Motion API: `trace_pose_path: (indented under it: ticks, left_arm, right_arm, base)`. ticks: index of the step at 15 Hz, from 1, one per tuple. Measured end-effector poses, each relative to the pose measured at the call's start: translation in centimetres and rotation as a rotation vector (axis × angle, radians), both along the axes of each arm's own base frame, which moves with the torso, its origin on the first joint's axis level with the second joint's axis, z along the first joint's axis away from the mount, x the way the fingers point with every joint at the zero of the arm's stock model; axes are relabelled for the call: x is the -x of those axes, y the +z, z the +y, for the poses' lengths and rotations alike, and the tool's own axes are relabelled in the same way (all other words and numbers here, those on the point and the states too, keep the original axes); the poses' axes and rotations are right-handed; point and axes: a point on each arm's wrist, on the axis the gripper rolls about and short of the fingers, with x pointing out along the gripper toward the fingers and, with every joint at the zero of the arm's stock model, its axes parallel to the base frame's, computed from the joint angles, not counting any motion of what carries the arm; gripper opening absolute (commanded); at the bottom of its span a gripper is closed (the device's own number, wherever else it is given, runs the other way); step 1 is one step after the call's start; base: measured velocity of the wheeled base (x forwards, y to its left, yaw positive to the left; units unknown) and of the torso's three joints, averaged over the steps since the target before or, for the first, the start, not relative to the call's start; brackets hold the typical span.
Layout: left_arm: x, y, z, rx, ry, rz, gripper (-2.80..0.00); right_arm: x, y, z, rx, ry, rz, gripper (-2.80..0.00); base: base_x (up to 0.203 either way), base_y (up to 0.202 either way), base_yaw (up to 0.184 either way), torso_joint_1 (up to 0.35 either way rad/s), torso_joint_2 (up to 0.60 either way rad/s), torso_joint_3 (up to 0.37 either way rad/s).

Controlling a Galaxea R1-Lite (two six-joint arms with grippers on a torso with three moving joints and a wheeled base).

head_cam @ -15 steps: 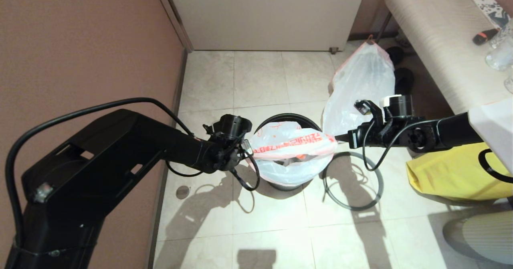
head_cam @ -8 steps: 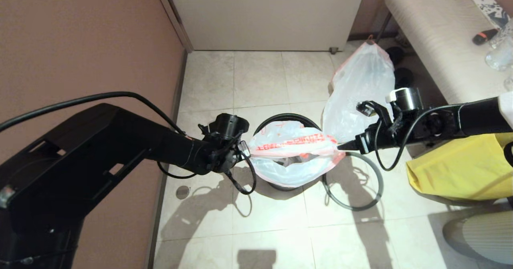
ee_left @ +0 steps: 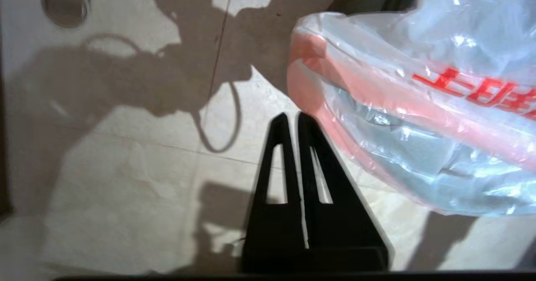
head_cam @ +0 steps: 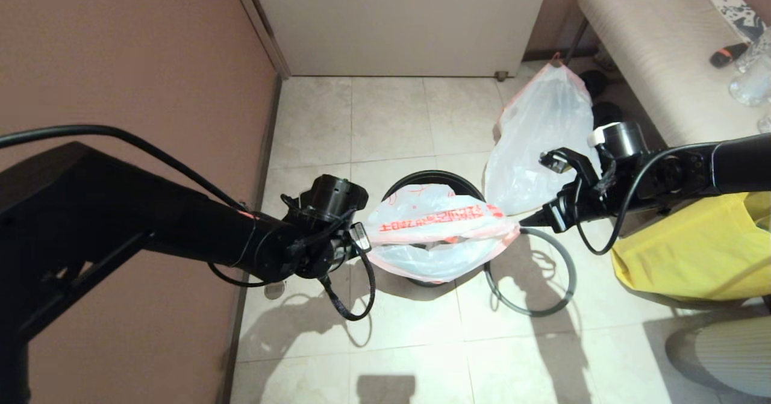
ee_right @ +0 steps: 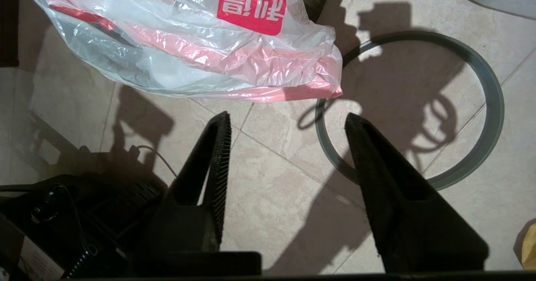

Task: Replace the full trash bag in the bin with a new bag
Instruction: Put the new garbage bag on the trash can

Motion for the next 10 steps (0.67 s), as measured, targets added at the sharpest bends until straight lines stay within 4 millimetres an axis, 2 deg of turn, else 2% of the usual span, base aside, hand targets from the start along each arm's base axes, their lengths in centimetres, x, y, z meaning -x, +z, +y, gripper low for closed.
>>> trace_pose_path:
  ticks: [3,6,10]
  left_arm:
    - [1.5,0.6,-0.9,0.022,-0.014,0.021,-2.8]
    - [2.7,1.5,-2.6,0.028,-0.077,0.004,-2.8]
    - [3.4,0.4,-5.4,0.023,-0.135,0.04,-2.8]
  right_arm:
    - [0.2,0.5,0.1,-0.006,-0.001,-0.011,-2.8]
    - [1.6,2.1,0.8,-0.057,-0.007,-0.012,-2.8]
    - [2.4,4.1,2.1,-0.156,-0.02,-0.071,-2.8]
  base:
    - [0.0,0.0,0.0,0.0,0.0,0.0]
    - [0.0,0.0,0.0,0.0,0.0,0.0]
    - [0.0,0.0,0.0,0.0,0.0,0.0]
